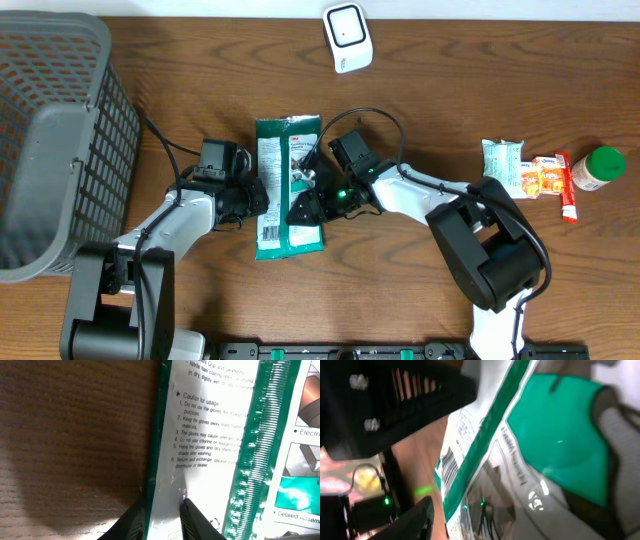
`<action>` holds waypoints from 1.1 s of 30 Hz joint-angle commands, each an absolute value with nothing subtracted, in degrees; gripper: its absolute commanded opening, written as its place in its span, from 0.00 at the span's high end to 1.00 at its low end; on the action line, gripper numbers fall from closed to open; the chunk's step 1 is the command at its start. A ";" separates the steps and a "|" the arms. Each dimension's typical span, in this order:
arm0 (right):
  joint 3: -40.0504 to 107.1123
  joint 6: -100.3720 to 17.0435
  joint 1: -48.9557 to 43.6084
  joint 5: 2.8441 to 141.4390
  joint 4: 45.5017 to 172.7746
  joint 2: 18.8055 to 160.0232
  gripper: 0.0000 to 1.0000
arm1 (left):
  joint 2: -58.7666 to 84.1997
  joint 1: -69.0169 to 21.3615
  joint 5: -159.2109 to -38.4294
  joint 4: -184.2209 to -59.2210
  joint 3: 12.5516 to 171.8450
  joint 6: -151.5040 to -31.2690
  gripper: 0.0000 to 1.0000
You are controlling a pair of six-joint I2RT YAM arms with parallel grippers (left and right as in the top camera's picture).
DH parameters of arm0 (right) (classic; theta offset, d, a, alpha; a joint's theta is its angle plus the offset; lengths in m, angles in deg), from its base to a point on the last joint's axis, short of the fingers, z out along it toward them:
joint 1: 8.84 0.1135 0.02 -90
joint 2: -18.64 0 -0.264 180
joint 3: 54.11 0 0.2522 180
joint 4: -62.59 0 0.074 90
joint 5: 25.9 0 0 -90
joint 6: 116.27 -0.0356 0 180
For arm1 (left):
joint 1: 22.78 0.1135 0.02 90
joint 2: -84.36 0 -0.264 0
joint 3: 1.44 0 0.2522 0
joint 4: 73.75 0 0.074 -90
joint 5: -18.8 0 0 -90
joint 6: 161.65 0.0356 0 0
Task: Scan the item barcode
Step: 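Grasp the gloves pack with the right gripper and release the left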
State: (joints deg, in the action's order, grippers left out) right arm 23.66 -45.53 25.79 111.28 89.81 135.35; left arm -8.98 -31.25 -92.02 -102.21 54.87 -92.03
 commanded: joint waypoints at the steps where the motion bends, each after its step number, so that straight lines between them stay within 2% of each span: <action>1: 23.58 -50.32 26.63 103.98 88.41 135.94 0.42 | -10.35 -31.38 -91.13 -102.56 53.69 -91.94 0.73; 10: 23.58 -53.03 26.89 101.66 83.29 135.98 0.42 | -10.35 -31.38 -91.17 -102.59 53.69 -91.94 0.73; 16: 23.60 -52.33 28.51 102.10 81.70 135.98 0.49 | -10.35 -31.38 -91.37 -102.56 53.69 -91.97 0.73; 19: 23.60 -51.89 29.31 102.03 81.63 135.98 0.55 | -10.35 -31.38 -91.37 -102.56 53.69 -91.94 0.73; 20: 23.60 -51.41 29.29 101.81 81.63 135.98 0.60 | -10.35 -31.38 -91.35 -102.56 53.69 -91.94 0.73; 23: 23.60 -51.48 29.29 100.17 81.89 135.96 0.83 | -10.03 -31.20 -92.11 -103.44 54.10 -91.99 0.73; 27: 23.60 -50.78 29.31 98.05 82.46 133.93 0.90 | -5.63 -31.16 -91.69 -105.43 55.00 -91.66 0.73; 30: 23.60 -44.13 29.51 89.81 86.31 129.62 0.99 | 1.38 -31.16 -88.44 -105.38 55.00 -91.73 0.68; 33: 23.60 -34.78 29.51 88.70 88.34 127.50 0.99 | 7.33 -31.16 -84.79 -105.47 54.98 -91.70 0.67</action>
State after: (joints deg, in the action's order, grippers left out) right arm 23.62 -45.16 28.88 92.65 87.55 131.13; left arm 1.27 -31.20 -89.57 -105.34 54.93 -92.18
